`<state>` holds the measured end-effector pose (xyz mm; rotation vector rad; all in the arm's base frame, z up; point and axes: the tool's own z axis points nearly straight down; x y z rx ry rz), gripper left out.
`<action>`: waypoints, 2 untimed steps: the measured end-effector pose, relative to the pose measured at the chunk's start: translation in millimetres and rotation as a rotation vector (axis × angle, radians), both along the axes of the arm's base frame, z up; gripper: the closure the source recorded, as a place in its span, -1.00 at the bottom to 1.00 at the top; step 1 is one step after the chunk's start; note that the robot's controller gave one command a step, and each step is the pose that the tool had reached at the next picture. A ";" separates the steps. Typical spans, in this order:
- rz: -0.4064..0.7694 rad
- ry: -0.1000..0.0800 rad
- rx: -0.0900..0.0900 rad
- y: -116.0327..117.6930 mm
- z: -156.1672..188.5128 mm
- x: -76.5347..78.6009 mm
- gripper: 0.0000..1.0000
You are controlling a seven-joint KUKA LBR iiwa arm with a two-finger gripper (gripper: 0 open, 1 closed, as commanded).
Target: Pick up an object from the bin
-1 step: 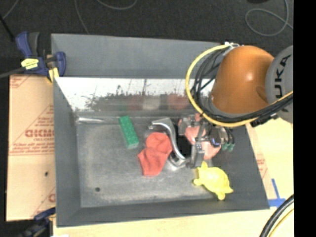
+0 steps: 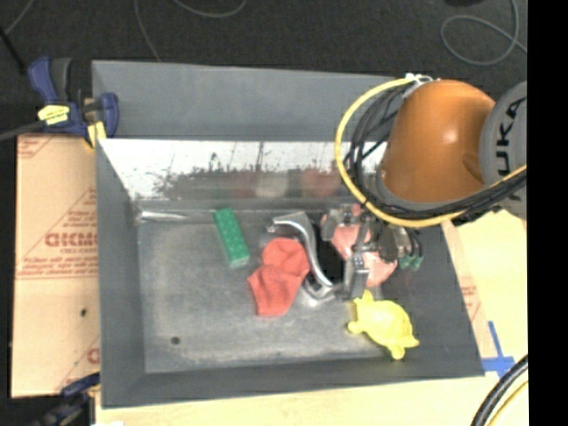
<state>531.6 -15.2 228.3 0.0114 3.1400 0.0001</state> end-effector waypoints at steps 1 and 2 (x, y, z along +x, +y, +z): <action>-0.071 -0.006 0.001 4.2 -45.2 24.8 -1.00; 0.033 0.001 -0.001 13.3 -66.9 37.9 -1.00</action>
Offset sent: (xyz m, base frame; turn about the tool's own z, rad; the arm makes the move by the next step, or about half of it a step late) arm 0.0632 0.0303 -0.0683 -0.5247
